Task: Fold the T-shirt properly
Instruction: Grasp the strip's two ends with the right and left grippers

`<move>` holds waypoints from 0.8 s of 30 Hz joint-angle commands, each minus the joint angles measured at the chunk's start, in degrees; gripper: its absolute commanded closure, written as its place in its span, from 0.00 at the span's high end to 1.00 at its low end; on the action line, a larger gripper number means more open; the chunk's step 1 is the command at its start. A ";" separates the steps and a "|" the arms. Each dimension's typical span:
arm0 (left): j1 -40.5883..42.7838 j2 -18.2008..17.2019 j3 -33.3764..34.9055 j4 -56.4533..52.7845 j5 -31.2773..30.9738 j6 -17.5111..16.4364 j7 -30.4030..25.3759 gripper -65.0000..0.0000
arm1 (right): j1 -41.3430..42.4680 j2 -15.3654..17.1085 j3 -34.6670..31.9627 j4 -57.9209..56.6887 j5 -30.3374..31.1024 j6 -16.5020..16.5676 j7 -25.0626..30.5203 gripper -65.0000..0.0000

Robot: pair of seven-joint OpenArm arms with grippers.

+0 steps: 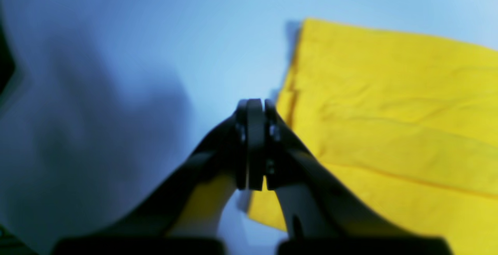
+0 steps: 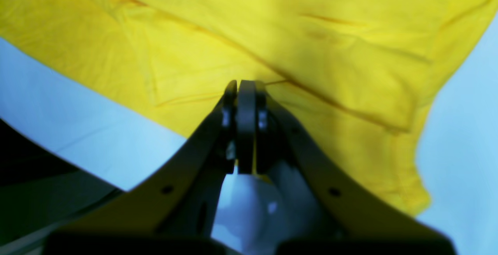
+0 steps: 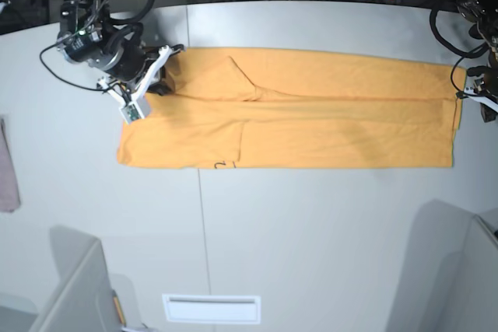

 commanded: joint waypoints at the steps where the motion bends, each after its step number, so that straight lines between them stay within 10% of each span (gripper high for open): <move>1: -0.84 -1.10 -0.86 -0.75 -0.70 -1.54 -1.01 0.22 | -0.61 0.30 -0.07 1.03 0.68 0.26 2.18 0.00; 7: -4.09 -1.18 -0.42 -8.31 -0.70 -3.83 -1.71 0.89 | -1.93 0.30 -0.07 0.86 0.68 0.26 3.50 0.00; 24: -7.87 -3.21 7.31 -27.83 -0.70 -3.74 -14.46 0.82 | -0.87 0.30 0.28 0.77 0.68 0.26 3.41 0.00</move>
